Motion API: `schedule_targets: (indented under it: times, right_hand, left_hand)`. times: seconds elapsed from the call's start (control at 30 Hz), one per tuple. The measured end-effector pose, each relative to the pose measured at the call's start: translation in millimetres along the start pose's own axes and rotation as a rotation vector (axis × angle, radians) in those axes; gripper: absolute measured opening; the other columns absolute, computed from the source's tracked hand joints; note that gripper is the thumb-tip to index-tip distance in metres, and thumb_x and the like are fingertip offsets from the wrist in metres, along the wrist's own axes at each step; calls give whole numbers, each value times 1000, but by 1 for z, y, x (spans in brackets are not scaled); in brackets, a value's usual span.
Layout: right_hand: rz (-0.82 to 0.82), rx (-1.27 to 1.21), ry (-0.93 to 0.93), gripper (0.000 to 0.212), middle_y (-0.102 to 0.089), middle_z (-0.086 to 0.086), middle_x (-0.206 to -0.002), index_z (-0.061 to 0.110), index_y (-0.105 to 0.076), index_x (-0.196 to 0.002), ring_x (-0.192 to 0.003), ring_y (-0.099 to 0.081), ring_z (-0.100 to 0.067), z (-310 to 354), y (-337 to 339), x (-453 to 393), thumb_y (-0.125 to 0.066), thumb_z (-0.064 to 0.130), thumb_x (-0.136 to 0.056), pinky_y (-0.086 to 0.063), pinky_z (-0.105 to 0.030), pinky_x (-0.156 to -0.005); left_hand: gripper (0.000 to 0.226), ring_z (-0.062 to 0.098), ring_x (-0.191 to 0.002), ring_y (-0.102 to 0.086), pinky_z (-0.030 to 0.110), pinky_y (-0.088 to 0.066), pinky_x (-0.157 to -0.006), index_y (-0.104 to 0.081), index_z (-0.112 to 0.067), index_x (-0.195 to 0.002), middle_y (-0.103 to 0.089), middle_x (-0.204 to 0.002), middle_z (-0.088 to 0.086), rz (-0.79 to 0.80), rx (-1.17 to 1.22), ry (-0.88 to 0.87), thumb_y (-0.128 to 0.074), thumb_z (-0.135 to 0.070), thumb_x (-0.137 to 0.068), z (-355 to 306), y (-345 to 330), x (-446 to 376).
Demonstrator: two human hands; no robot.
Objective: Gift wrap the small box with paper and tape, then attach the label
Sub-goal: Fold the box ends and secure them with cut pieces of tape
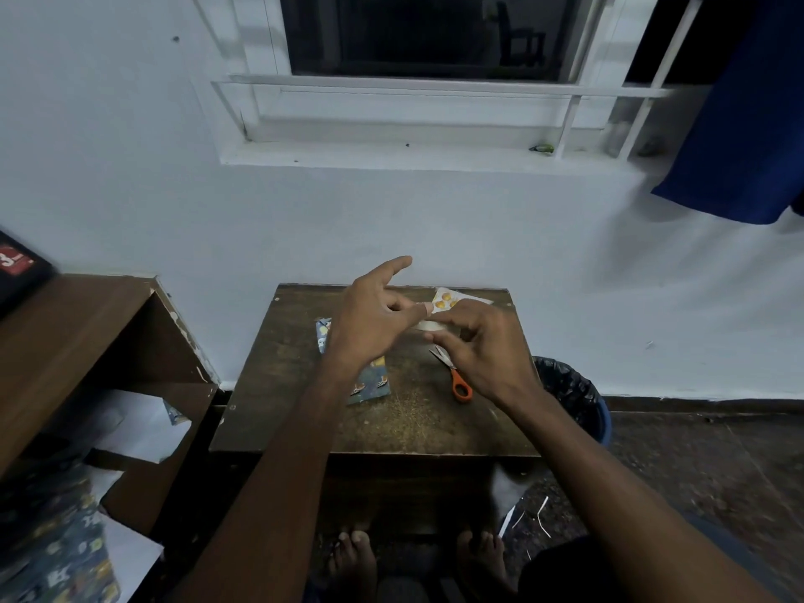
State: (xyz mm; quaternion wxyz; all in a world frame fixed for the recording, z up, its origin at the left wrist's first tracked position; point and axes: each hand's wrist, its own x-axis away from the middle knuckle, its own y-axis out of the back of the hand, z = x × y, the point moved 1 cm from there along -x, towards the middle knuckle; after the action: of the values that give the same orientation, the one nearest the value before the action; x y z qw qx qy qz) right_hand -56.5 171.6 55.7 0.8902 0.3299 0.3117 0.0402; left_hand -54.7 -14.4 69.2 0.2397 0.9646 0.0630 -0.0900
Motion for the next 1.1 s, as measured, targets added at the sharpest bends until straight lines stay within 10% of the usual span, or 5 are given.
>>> schedule_targets:
  times: [0.23, 0.4, 0.73, 0.87, 1.1]
  right_hand:
    - [10, -119, -88, 22, -69, 21, -77, 25, -84, -99, -62, -60, -3, -3, -1, -2, -91, 22, -78, -42, -14, -61]
    - [128, 155, -197, 22, -79, 11, -94, 28, -84, -102, -75, -65, -1, -16, -6, -4, -88, 28, -81, -47, -21, -69]
    - [423, 437, -346, 37, -77, -7, -97, 12, -81, -98, -90, -71, -23, -9, -37, 0, -95, 31, -70, -52, -29, -70]
    - [311, 276, -302, 19, -72, 8, -80, 20, -79, -88, -86, -70, -14, 2, -32, -8, -90, 29, -75, -38, -14, -59]
    - [301, -238, -81, 68, -66, 17, -126, 30, -69, -123, -116, -59, -1, 42, -45, -13, -99, 29, -62, -52, -27, -91]
  left_hand:
    - [62, -10, -109, -65, 2, -36, -91, -24, -22, -168, -79, -103, -23, 3, 98, 35, -49, -36, -112, -4, -1, -2]
    - [57, -8, -124, -60, 33, -42, -114, -26, -24, -166, -78, -116, -18, -8, 260, 54, -38, -44, -114, -6, 7, -6]
    - [50, 6, -129, -62, 26, -51, -103, -32, -31, -162, -72, -133, -9, -16, 373, 28, -28, -46, -114, -2, 19, -3]
    - [52, 11, -130, -62, 28, -54, -102, -25, -33, -165, -67, -141, 1, -30, 439, 17, -25, -46, -115, 2, 22, -5]
    - [57, 19, -138, -57, 33, -53, -101, -26, -44, -162, -56, -152, 8, -79, 582, -5, -19, -62, -109, 1, 24, -3]
